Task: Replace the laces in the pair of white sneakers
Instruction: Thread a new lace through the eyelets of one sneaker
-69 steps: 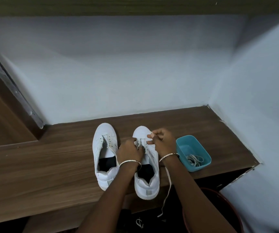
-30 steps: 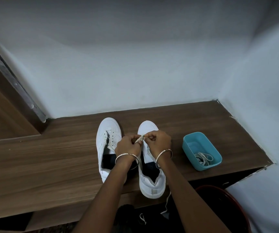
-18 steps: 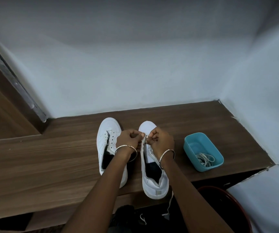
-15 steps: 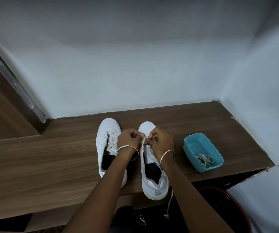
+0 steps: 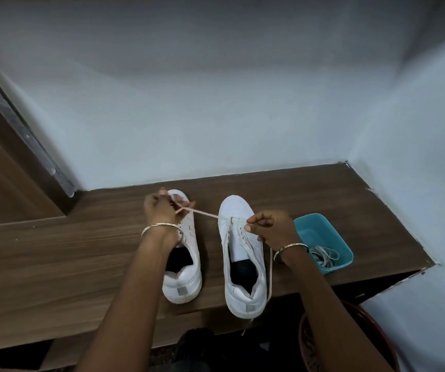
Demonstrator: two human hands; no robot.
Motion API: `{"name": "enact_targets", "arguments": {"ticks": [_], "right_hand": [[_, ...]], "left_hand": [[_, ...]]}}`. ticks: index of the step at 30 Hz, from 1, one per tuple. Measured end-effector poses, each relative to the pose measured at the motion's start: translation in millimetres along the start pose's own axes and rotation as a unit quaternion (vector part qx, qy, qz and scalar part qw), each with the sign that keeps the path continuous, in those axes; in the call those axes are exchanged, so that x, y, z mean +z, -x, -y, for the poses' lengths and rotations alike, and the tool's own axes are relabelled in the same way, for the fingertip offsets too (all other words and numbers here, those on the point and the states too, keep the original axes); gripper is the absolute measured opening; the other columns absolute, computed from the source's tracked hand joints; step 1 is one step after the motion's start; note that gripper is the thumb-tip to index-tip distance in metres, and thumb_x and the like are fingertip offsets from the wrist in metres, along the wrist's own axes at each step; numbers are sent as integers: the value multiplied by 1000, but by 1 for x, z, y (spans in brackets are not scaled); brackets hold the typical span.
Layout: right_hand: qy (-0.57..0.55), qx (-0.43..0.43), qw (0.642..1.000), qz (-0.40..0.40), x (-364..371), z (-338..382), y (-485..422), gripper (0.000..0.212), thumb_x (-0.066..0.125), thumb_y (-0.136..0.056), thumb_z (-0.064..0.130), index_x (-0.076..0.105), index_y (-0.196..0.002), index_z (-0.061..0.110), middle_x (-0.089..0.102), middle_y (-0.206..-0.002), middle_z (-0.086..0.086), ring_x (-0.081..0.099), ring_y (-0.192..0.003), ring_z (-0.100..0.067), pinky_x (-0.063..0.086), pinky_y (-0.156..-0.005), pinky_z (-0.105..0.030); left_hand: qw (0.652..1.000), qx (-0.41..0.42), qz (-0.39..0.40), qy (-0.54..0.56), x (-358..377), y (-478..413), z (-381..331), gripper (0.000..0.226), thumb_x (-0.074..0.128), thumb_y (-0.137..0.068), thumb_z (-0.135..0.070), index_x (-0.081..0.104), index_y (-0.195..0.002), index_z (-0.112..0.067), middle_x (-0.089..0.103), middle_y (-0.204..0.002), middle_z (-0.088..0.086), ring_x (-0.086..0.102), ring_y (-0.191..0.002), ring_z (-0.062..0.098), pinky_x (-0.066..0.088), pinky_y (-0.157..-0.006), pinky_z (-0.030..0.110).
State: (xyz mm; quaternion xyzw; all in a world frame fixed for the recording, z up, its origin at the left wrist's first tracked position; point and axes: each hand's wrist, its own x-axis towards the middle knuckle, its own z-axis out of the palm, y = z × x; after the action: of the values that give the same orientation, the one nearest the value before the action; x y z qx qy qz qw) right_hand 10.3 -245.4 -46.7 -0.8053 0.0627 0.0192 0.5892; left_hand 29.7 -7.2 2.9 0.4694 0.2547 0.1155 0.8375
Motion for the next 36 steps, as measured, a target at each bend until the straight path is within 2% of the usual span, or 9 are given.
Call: {"name": "enact_targets", "arguments": {"ticks": [3, 6, 10, 15, 19, 23, 27, 33, 36], "right_hand": [[25, -10, 1000, -6, -16, -3, 3, 12, 85, -75, 6, 78, -85, 6, 75, -77, -12, 59, -50, -2, 49, -50, -16], [55, -20, 998, -20, -30, 1, 6, 10, 85, -76, 10, 79, -84, 11, 74, -71, -8, 55, -44, 0, 47, -47, -14], [60, -46, 996, -50, -34, 13, 8, 8, 84, -77, 10, 79, -82, 13, 73, -69, -2, 58, -48, -2, 49, -47, -18], [-5, -53, 998, -23, -8, 31, 9, 9, 81, -79, 4, 79, -87, 7, 76, -78, -7, 64, -58, -12, 51, -51, -22], [6, -79, 996, 29, 8, 50, 15, 10, 74, -85, 1, 78, -94, 2, 75, -81, -11, 62, -49, -7, 47, -50, -16], [-16, -66, 997, 34, 9, 60, 17, 11, 67, -90, 1, 73, -98, 1, 73, -78, -15, 62, -49, -9, 43, -46, -18], [-39, -29, 998, 41, -5, 59, 22, 13, 75, -86, 11, 72, -97, 5, 73, -74, -14, 52, -47, -10, 42, -46, -19], [36, -18, 998, 53, -59, 59, 36, 21, 77, -86, 24, 77, -82, 4, 70, -65, -8, 47, -44, -1, 37, -44, -13], [61, 8, 996, 62, -95, 60, 44, 18, 77, -85, 26, 76, -76, 10, 68, -58, 0, 46, -44, -5, 38, -44, -15]], "left_hand": [[995, 63, -65, -30, -20, -13, -27, 27, 39, -106, -16, 42, -79, -21, 41, -60, 1, 38, -37, 6, 35, -38, 18], [976, 185, -96, -57, -38, -20, -52, 23, 39, -106, -18, 42, -83, -22, 42, -63, 1, 38, -36, 3, 31, -38, 17], [913, 311, -98, -244, -56, -17, -67, 15, 47, -98, -21, 51, -86, -29, 58, -73, -2, 53, -59, 12, 44, -65, 33], [767, 317, 151, -537, -19, 24, -30, 12, 64, -93, -30, 75, -91, -27, 68, -76, -11, 63, -76, 12, 43, -65, 20], [723, 281, 304, -554, 14, 43, 10, 26, 61, -93, -26, 71, -117, -26, 71, -112, -5, 63, -105, 13, 47, -91, 25], [750, 197, 353, -523, 24, 40, 30, 20, 65, -92, -19, 68, -111, -24, 73, -88, -7, 69, -88, 12, 53, -85, 32], [776, 210, 292, -518, 18, 29, 30, 12, 65, -93, -20, 75, -91, -25, 71, -74, -6, 65, -64, 4, 52, -68, 26], [840, 152, 135, -504, 8, 14, 20, 24, 57, -94, -13, 69, -78, -26, 67, -74, -7, 62, -61, -3, 42, -62, 12], [842, 125, 81, -519, 7, 7, 18, 21, 54, -96, -16, 74, -91, -13, 73, -88, 4, 66, -83, 15, 41, -73, 20]]}}
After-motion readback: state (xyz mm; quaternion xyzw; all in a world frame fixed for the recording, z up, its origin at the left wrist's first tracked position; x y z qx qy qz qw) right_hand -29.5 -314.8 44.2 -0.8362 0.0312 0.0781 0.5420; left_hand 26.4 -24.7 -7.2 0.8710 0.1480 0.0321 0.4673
